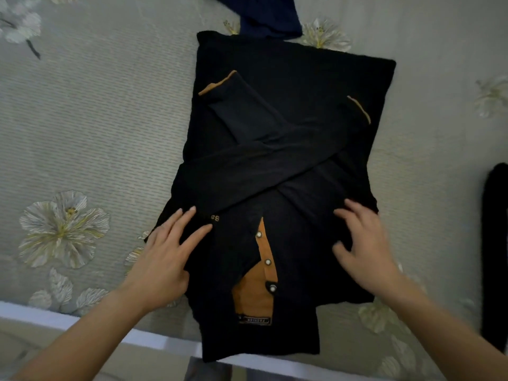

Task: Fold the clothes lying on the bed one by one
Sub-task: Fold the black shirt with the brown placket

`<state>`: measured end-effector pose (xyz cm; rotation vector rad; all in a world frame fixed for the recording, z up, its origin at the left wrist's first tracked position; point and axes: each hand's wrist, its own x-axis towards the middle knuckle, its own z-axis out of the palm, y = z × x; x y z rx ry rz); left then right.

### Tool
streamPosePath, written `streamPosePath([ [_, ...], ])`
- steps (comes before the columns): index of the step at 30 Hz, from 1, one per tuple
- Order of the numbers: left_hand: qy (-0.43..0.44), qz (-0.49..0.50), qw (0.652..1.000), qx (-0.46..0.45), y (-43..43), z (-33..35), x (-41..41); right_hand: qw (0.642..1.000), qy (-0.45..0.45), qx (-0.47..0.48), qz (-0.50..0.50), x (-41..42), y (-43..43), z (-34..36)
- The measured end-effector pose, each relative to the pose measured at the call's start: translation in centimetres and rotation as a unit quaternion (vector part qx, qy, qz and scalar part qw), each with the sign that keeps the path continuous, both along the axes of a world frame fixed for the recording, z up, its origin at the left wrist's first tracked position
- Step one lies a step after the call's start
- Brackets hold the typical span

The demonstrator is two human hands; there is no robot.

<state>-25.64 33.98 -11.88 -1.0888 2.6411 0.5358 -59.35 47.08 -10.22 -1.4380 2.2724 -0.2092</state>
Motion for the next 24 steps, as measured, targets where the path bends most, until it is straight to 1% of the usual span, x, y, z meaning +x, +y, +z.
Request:
streamPosePath([
  [2,-0.031,-0.064,0.997,0.015,0.6,-0.1,1.1,0.995,0.021,0.048,0.083,1.3,3.8,-0.5],
  [5,-0.052,-0.117,0.992,0.01,1.4,0.0,2.1,0.972,0.046,0.123,0.196,2.7,7.6,-1.1],
  [7,-0.052,-0.137,0.989,0.0,1.6,0.1,2.3,0.96,0.056,0.135,0.241,3.3,9.0,-1.6],
  [8,-0.049,-0.144,0.988,-0.004,1.6,-0.1,2.2,0.958,0.062,0.132,0.248,3.6,9.3,-1.9],
  [13,-0.055,-0.179,0.982,0.003,0.9,-0.7,0.9,0.976,0.088,0.073,0.187,5.2,8.5,-3.0],
  [15,-0.059,-0.191,0.98,0.019,0.4,-0.6,0.1,0.986,0.06,0.038,0.151,5.6,7.8,-2.8],
  [16,-0.058,-0.19,0.98,0.029,0.1,-0.4,-0.1,0.993,0.021,0.021,0.111,5.8,7.4,-2.4],
  [18,-0.033,-0.17,0.982,0.071,-0.9,0.0,-0.4,0.997,-0.074,-0.001,0.004,6.1,6.5,-1.0],
  [19,-0.01,-0.156,0.983,0.098,-1.6,0.1,-0.5,0.994,-0.101,0.005,-0.034,6.1,6.1,-0.3],
  [22,0.06,-0.142,0.974,0.163,-3.0,0.9,-1.0,0.993,-0.1,0.043,-0.055,5.5,5.2,1.0],
  [23,0.067,-0.131,0.969,0.199,-3.3,1.5,-1.4,0.992,-0.101,0.057,-0.056,5.3,4.8,1.4],
  [24,0.047,-0.106,0.959,0.259,-3.5,2.1,-1.6,0.989,-0.111,0.076,-0.057,5.1,4.6,1.7],
])
